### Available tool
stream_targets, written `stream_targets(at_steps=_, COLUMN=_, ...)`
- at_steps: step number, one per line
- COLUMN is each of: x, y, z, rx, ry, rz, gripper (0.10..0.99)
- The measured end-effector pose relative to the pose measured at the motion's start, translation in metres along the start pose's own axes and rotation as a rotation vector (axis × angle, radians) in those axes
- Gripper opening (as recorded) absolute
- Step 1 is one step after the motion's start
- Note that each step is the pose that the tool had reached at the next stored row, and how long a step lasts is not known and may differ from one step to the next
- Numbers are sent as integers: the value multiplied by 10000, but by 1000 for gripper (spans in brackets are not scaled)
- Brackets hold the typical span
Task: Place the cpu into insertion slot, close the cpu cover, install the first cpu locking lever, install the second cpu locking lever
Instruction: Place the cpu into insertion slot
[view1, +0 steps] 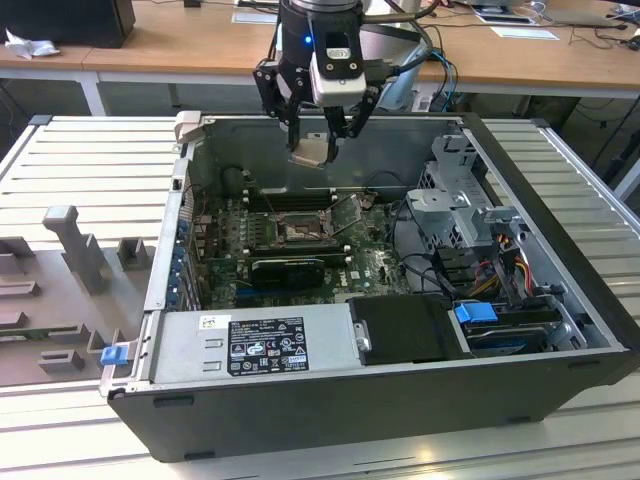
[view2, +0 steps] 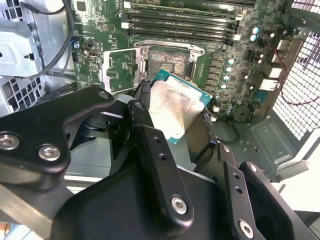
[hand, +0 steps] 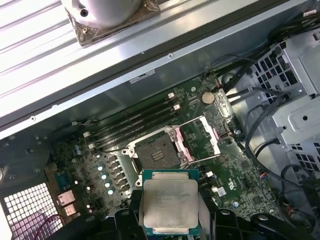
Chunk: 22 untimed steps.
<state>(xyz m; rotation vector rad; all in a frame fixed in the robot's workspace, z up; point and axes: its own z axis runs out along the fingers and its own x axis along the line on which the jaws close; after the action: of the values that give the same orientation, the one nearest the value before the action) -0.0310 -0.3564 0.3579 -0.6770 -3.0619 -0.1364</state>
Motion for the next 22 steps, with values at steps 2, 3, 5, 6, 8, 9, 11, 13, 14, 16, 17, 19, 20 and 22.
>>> stream_targets(at_steps=2, x=-1, y=-1, z=4, rx=3, ry=-20, rz=198, gripper=529)
stream_targets(at_steps=3, x=0, y=-1, z=6, rx=-1, ry=-35, rz=364, gripper=529)
stream_targets(at_steps=5, x=-1, y=-1, z=9, rx=-16, ry=-83, rz=940, gripper=529)
stream_targets(at_steps=6, x=0, y=-1, z=10, rx=-19, ry=-96, rz=1100, gripper=529)
stream_targets(at_steps=8, x=-1, y=-1, z=14, rx=-29, ry=-133, rz=1543, gripper=529)
stream_targets(at_steps=9, x=-1, y=-2, z=16, rx=-34, ry=-155, rz=1805, gripper=529)
stream_targets(at_steps=11, x=-1, y=-2, z=18, rx=-45, ry=-197, rz=2298, gripper=529)
stream_targets(at_steps=13, x=-1, y=-2, z=20, rx=-50, ry=-223, rz=2604, gripper=529)
stream_targets(at_steps=14, x=-1, y=-2, z=20, rx=-53, ry=-233, rz=2717, gripper=529)
stream_targets(at_steps=16, x=-1, y=-2, z=21, rx=-57, ry=-249, rz=2915, gripper=529)
stream_targets(at_steps=17, x=-1, y=-2, z=21, rx=-60, ry=-258, rz=3025, gripper=529)
stream_targets(at_steps=19, x=-1, y=-2, z=22, rx=-63, ry=-272, rz=3184, gripper=529)
stream_targets(at_steps=20, x=-1, y=-2, z=23, rx=-65, ry=-278, rz=3266, gripper=529)
stream_targets(at_steps=22, x=-1, y=-2, z=24, rx=-69, ry=-295, rz=3456, gripper=529)
